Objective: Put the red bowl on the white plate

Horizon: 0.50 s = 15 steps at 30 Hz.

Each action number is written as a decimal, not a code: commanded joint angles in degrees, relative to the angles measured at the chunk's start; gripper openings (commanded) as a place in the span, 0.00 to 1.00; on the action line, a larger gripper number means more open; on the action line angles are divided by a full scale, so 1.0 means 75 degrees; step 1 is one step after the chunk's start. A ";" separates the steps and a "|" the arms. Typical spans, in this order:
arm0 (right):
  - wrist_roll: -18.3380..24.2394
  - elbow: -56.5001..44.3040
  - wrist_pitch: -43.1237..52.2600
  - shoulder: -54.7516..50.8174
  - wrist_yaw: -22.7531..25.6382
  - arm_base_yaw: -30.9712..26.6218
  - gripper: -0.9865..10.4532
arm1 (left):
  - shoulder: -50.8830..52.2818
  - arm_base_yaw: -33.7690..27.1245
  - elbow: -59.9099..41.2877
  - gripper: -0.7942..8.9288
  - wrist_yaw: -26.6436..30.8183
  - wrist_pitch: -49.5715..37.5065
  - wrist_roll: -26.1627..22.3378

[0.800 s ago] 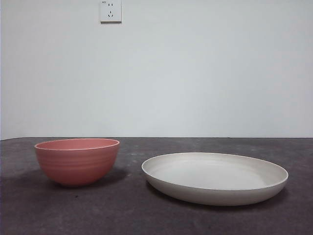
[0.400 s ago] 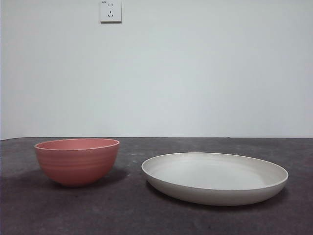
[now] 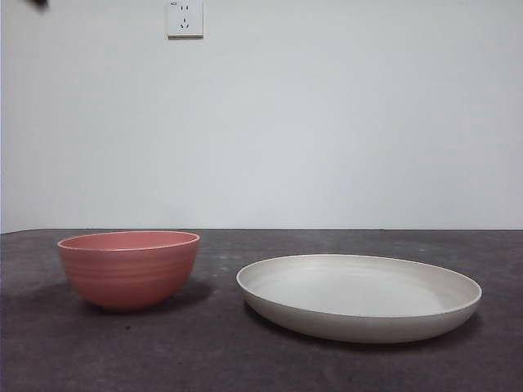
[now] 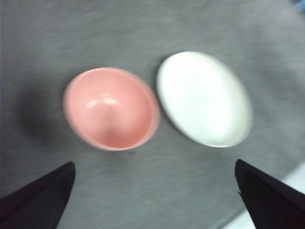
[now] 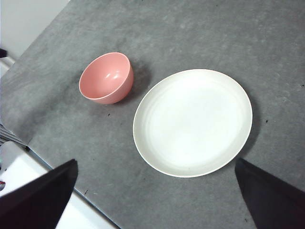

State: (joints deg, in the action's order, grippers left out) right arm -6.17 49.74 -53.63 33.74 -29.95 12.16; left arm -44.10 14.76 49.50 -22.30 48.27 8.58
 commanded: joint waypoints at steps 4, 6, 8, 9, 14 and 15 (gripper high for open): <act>0.0055 0.0143 0.0117 0.0029 -0.0023 0.0026 0.57 | -0.1198 0.0020 0.0149 0.79 0.0959 -0.0393 -0.0128; 0.0055 0.0143 0.0117 0.0029 -0.0023 0.0026 0.57 | -0.1647 0.0020 0.0149 0.79 0.1070 -0.0659 -0.0137; 0.0055 0.0143 0.0117 0.0029 -0.0023 0.0026 0.57 | -0.2110 0.0020 0.0149 0.79 0.1067 -0.0997 -0.0134; 0.0055 0.0143 0.0117 0.0029 -0.0023 0.0026 0.57 | -0.2334 0.0020 0.0149 0.79 0.1067 -0.1172 -0.0137; 0.0055 0.0143 0.0117 0.0029 -0.0023 0.0026 0.57 | -0.3506 0.0035 0.0152 0.79 0.1061 -0.2014 -0.0044; 0.0055 0.0143 0.0117 0.0029 -0.0023 0.0026 0.57 | -0.3716 0.0035 0.0157 0.79 0.1061 -0.2066 -0.0044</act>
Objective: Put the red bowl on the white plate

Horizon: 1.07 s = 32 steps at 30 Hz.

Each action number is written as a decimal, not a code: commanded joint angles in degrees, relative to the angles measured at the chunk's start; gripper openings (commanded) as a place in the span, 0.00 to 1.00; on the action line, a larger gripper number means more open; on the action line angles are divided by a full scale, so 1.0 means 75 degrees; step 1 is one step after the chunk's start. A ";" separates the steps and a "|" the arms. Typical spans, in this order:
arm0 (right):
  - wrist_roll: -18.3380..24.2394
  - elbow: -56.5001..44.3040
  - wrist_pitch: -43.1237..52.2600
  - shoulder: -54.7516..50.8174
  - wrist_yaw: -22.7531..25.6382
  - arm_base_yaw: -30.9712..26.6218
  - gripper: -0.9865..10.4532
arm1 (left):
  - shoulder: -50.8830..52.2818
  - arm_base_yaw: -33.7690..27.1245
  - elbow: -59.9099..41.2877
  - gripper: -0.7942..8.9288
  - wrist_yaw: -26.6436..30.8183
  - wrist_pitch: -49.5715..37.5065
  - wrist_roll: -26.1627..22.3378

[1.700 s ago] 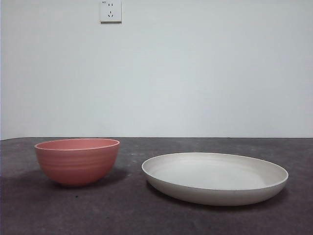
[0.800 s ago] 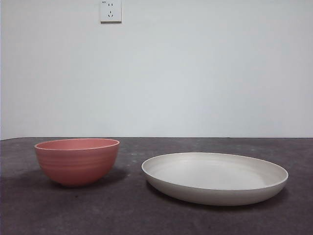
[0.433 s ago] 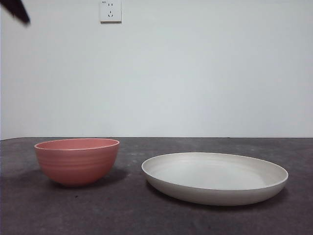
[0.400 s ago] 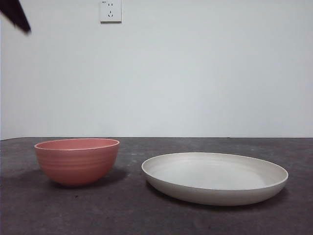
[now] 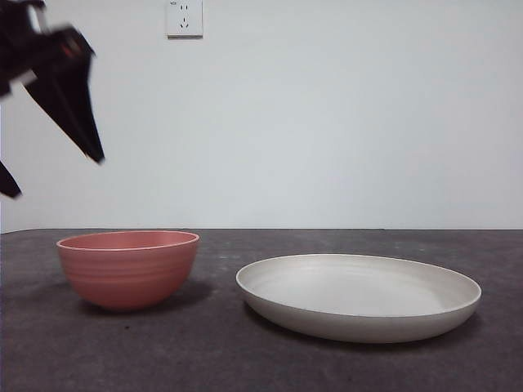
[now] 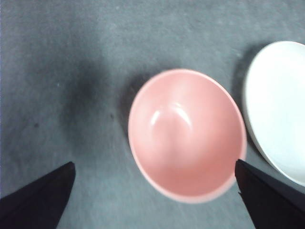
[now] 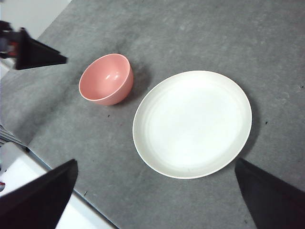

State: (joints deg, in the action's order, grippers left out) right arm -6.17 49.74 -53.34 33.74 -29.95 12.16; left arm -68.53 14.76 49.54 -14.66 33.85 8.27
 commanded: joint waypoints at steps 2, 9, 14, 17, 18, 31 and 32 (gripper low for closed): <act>0.0055 0.0143 0.0079 0.0029 -0.0023 0.0026 0.57 | -0.0909 0.0035 0.0178 0.79 0.0041 -0.0181 -0.0003; 0.0055 0.0143 0.0079 0.0029 -0.0026 0.0026 0.57 | -0.2087 0.0035 0.0204 0.78 0.0041 -0.0510 -0.0015; 0.0026 0.0143 0.0076 0.0029 -0.0026 0.0026 0.57 | -0.2410 0.0050 0.0204 0.77 0.0035 -0.0828 -0.0012; 0.0026 0.0143 0.0076 0.0029 -0.0023 0.0026 0.57 | -0.2410 0.0050 0.0210 0.63 0.0035 -0.0915 -0.0009; 0.0026 0.0143 0.0076 0.0029 -0.0023 0.0026 0.57 | -0.2410 0.0050 0.0210 0.58 0.0035 -0.0915 -0.0009; 0.0029 0.0143 0.0085 0.0029 -0.0006 0.0026 0.57 | -0.2410 0.0108 0.0210 0.15 0.0035 -0.0892 -0.0017; 0.0029 0.0143 0.0085 0.0029 -0.0006 0.0026 0.57 | -0.2410 0.0114 0.0210 0.12 0.0035 -0.0895 -0.0020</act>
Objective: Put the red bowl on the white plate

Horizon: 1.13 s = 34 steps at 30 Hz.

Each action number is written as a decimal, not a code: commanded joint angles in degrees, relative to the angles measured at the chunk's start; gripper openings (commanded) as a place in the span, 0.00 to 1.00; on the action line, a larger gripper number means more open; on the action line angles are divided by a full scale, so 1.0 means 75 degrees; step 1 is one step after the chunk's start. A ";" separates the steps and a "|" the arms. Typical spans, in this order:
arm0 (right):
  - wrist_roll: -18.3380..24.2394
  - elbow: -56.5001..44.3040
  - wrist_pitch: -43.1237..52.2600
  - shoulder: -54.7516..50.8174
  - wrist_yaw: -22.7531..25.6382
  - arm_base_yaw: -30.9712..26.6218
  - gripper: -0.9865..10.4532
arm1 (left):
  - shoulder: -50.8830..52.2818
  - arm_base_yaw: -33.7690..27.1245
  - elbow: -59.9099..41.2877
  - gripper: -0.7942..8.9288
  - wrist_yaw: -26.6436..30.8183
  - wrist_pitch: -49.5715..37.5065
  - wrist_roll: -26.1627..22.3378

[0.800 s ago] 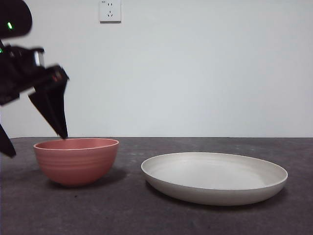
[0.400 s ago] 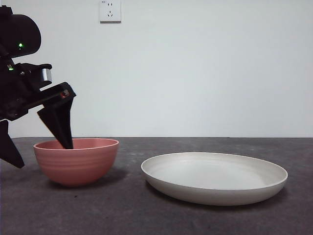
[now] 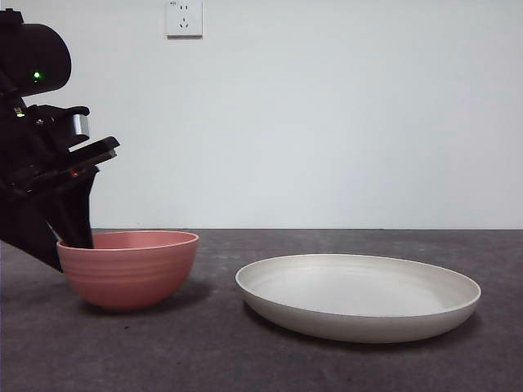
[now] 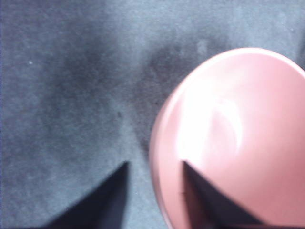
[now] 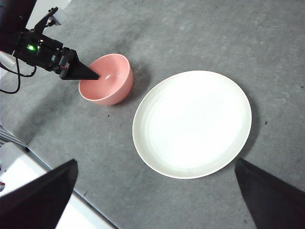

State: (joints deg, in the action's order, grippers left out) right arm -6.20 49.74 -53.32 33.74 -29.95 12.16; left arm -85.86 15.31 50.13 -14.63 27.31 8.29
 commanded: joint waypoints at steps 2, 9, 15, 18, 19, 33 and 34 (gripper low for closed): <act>0.0032 0.0143 0.0082 0.0029 -0.0006 0.0026 0.57 | -0.0099 0.0041 0.0137 0.10 0.0032 -0.0026 -0.0044; 0.0029 0.0143 0.0082 0.0029 -0.0006 0.0026 0.57 | -0.0099 0.0137 0.0513 0.10 0.0245 0.0367 0.0064; 0.0029 0.0143 0.0082 0.0029 -0.0012 0.0026 0.57 | -0.0230 0.0542 0.1897 0.10 0.1052 0.1996 0.0050; 0.0029 0.0143 0.0085 0.0029 -0.0009 0.0026 0.57 | -0.0627 0.0772 0.2841 0.10 0.1148 0.2824 -0.0058; 0.0029 0.0143 0.0085 0.0029 -0.0009 0.0026 0.57 | -0.0784 0.0845 0.3139 0.10 0.1148 0.3063 -0.0073; 0.0032 0.0143 0.0096 0.0029 -0.0009 0.0026 0.57 | -0.3398 0.2836 0.6123 0.10 0.1142 0.3611 -0.0070; 0.0032 0.0143 0.0096 0.0029 -0.0009 0.0026 0.57 | -0.3544 0.2961 0.6219 0.10 0.1142 0.3605 -0.0070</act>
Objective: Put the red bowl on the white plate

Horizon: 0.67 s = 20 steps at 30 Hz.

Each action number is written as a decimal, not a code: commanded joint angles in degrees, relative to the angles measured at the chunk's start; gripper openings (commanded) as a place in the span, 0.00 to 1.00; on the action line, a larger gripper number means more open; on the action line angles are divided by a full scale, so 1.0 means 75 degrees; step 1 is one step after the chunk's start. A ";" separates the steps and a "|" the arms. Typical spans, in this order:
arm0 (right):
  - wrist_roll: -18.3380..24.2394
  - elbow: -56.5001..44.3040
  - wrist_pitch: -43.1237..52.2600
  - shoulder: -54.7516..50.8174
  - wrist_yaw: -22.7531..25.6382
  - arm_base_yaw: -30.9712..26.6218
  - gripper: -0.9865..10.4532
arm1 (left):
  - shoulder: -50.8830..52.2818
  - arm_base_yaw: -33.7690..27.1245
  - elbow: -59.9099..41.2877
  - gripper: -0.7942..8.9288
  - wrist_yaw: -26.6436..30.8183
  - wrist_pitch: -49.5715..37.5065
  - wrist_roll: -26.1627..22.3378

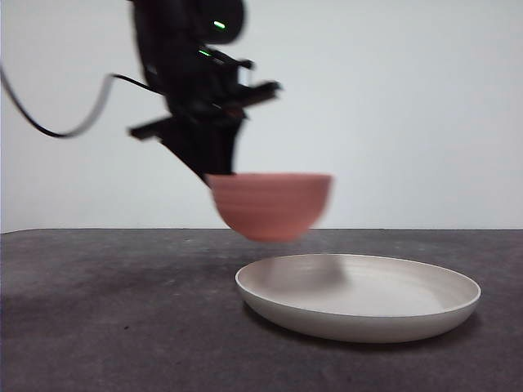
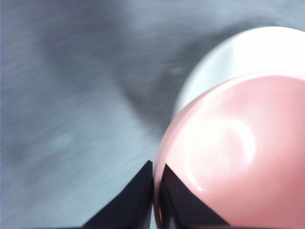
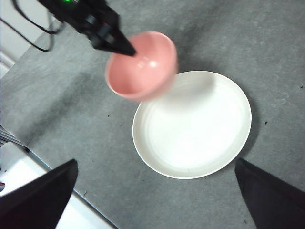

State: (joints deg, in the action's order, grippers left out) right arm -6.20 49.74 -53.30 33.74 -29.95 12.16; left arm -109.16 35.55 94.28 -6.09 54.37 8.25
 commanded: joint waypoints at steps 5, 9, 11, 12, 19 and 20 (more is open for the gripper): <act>0.0032 0.0143 0.0093 0.0029 -0.0009 0.0026 0.57 | -0.1116 0.0857 0.0711 0.10 -0.0023 -0.0079 -0.0117; 0.0032 0.0143 0.0099 0.0029 -0.0009 0.0026 0.57 | -0.1437 0.1125 0.0845 0.10 -0.0020 -0.0224 -0.0152; 0.0032 0.0143 0.0099 0.0029 -0.0009 0.0026 0.57 | -0.1472 0.1195 0.0845 0.10 -0.0020 -0.0379 -0.0149; 0.0032 0.0143 0.0099 0.0029 -0.0009 0.0026 0.57 | -0.1483 0.1230 0.0845 0.10 -0.0015 -0.0455 -0.0152; 0.0032 0.0143 0.0099 0.0029 -0.0009 0.0026 0.57 | -0.1495 0.1218 0.0845 0.10 0.0023 -0.0644 -0.0035; 0.0032 0.0143 0.0099 0.0029 -0.0009 0.0026 0.57 | -0.1501 0.1218 0.0845 0.10 0.0023 -0.0618 -0.0041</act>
State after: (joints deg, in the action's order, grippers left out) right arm -6.20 49.74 -53.28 33.74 -29.95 12.16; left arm -118.96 44.29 99.02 -6.07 49.87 8.03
